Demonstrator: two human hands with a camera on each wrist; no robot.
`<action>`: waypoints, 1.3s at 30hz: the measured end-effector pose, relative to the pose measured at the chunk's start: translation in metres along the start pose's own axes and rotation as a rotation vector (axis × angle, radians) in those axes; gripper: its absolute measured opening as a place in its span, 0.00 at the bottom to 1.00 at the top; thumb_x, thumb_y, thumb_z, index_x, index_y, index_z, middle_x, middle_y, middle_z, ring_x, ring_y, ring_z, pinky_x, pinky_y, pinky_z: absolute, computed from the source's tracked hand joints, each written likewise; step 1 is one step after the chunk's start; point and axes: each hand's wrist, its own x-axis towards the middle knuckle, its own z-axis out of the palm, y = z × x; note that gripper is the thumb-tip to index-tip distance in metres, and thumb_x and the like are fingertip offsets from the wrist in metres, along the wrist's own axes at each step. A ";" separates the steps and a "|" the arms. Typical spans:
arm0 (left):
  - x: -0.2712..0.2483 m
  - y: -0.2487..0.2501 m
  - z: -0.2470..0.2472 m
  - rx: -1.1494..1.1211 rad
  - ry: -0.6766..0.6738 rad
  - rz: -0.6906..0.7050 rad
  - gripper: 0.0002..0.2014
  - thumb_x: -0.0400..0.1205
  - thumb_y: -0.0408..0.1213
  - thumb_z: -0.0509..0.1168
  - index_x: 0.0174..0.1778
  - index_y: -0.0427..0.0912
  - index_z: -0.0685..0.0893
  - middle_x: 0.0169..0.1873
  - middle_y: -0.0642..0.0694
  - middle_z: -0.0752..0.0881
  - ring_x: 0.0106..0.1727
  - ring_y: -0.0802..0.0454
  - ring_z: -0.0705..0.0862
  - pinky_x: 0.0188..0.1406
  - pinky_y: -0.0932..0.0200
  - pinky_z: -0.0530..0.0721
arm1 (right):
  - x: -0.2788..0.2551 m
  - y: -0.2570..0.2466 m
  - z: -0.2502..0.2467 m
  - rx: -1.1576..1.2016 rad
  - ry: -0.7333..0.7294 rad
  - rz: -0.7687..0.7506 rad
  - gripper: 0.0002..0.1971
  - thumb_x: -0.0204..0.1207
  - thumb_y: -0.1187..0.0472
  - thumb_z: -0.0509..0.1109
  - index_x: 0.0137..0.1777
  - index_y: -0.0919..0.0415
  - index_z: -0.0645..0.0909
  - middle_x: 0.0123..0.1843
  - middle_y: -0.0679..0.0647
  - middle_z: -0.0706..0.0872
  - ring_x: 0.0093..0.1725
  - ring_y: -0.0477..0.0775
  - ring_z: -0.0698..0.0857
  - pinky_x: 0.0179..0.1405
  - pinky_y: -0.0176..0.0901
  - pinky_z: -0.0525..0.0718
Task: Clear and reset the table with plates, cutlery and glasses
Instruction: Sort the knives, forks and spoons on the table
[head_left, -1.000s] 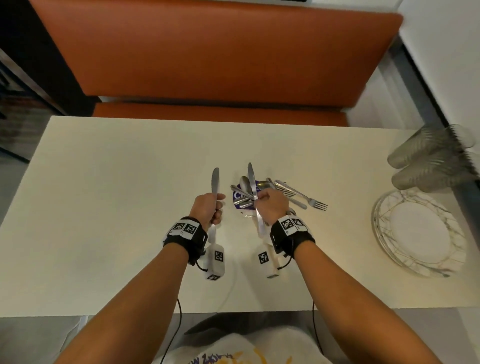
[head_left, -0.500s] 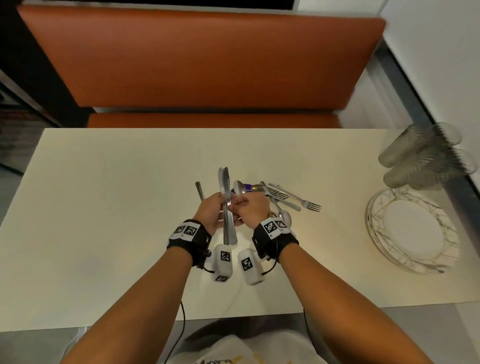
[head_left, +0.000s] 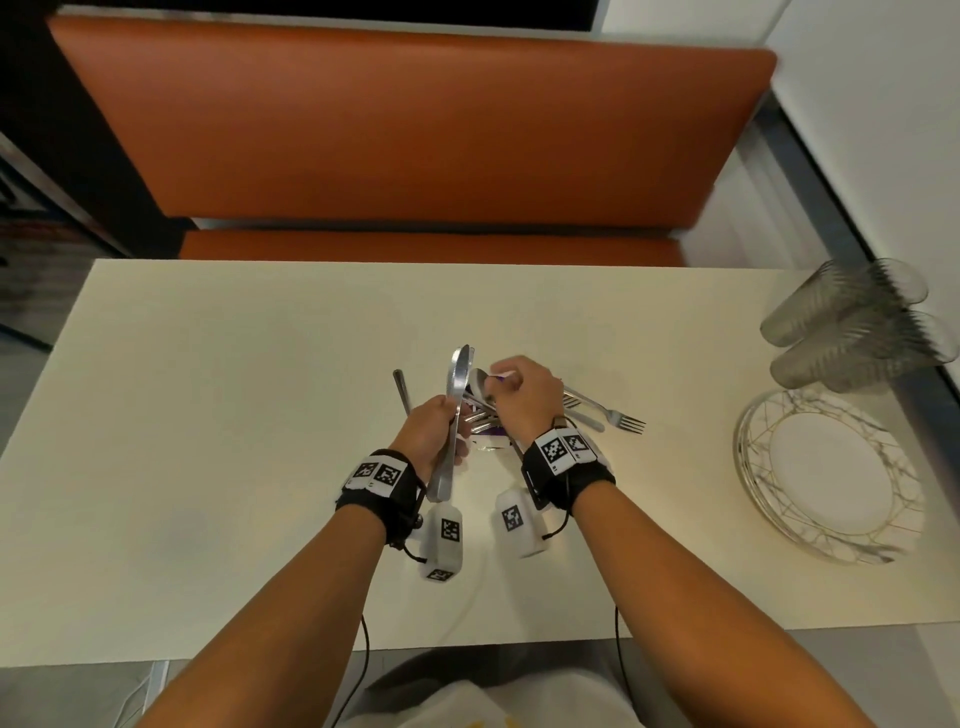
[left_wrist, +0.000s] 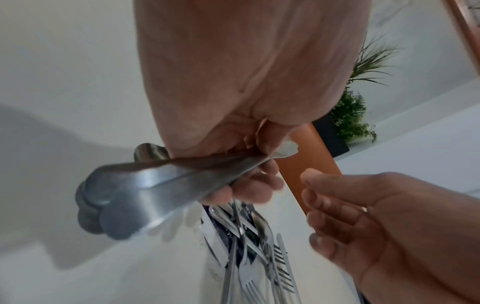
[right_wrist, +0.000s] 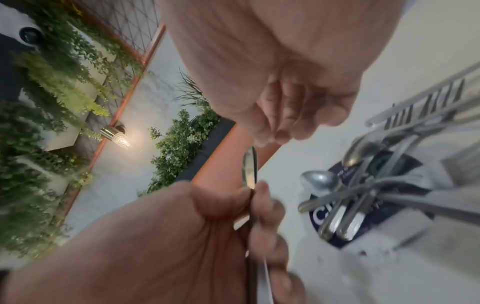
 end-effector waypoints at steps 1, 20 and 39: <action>0.000 0.000 0.000 -0.001 -0.010 -0.009 0.11 0.91 0.37 0.52 0.52 0.39 0.79 0.31 0.44 0.79 0.25 0.49 0.76 0.29 0.55 0.76 | 0.005 -0.001 -0.002 0.020 0.004 0.005 0.10 0.79 0.55 0.73 0.59 0.53 0.88 0.41 0.48 0.88 0.41 0.44 0.85 0.52 0.39 0.83; 0.006 0.014 0.007 -0.002 -0.157 -0.144 0.15 0.86 0.39 0.53 0.35 0.46 0.78 0.26 0.49 0.67 0.23 0.52 0.62 0.26 0.57 0.61 | 0.032 -0.004 -0.011 0.113 -0.166 -0.043 0.14 0.79 0.68 0.68 0.57 0.54 0.90 0.32 0.54 0.92 0.29 0.52 0.92 0.38 0.42 0.92; 0.059 0.043 -0.001 0.725 0.145 0.393 0.04 0.84 0.34 0.71 0.50 0.46 0.90 0.34 0.52 0.87 0.34 0.56 0.85 0.27 0.75 0.79 | 0.103 0.014 -0.060 0.407 -0.003 0.336 0.11 0.78 0.71 0.67 0.51 0.59 0.89 0.36 0.59 0.94 0.36 0.59 0.94 0.49 0.52 0.93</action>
